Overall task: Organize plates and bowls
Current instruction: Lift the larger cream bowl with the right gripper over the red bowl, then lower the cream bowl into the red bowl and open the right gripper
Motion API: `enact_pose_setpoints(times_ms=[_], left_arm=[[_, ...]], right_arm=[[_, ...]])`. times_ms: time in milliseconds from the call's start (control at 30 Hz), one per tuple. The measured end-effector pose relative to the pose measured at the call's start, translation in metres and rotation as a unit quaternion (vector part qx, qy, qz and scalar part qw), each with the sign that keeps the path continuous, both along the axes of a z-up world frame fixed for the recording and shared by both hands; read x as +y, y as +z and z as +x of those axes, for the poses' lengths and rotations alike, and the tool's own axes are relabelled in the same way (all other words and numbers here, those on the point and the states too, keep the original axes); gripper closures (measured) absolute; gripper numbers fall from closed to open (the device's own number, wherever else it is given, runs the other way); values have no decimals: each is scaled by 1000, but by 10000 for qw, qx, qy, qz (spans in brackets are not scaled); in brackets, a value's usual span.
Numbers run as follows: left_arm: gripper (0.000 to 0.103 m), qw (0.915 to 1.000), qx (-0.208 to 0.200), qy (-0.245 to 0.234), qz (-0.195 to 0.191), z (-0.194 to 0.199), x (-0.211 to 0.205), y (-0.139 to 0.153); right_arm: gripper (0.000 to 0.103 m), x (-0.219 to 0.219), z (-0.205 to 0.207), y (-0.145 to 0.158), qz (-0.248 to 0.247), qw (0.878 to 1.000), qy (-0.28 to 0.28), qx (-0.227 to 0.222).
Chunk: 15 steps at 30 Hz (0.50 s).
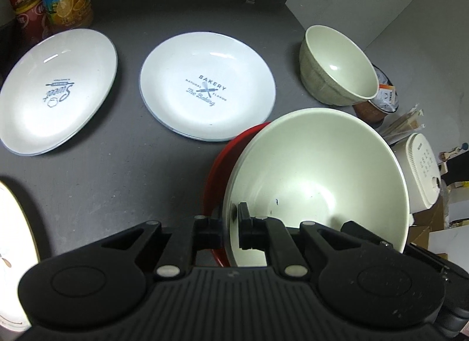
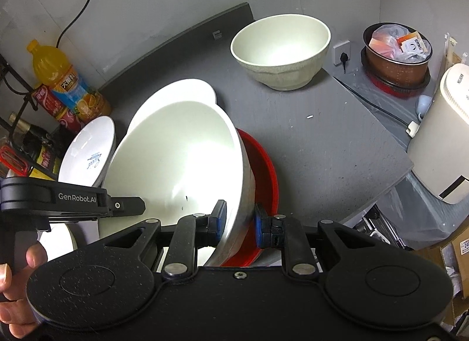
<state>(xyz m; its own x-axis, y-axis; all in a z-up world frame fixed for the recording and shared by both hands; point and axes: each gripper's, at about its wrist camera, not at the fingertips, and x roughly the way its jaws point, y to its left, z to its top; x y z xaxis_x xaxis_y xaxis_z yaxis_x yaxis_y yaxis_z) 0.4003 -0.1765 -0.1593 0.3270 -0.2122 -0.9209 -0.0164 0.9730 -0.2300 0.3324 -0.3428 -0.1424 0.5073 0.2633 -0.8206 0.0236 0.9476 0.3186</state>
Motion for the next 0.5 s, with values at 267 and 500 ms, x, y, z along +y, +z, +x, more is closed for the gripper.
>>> enact_pose_setpoints(times_ms=[267,500], left_arm=[[94,9998,176,-2,22,6,-1,-3],[92,9997,253,-50,-40,10,3,4]], right_arm=[[84,-4,6,-7,71,9999,-77,129],[84,-2,11,-9,-23,9998,-80,167]])
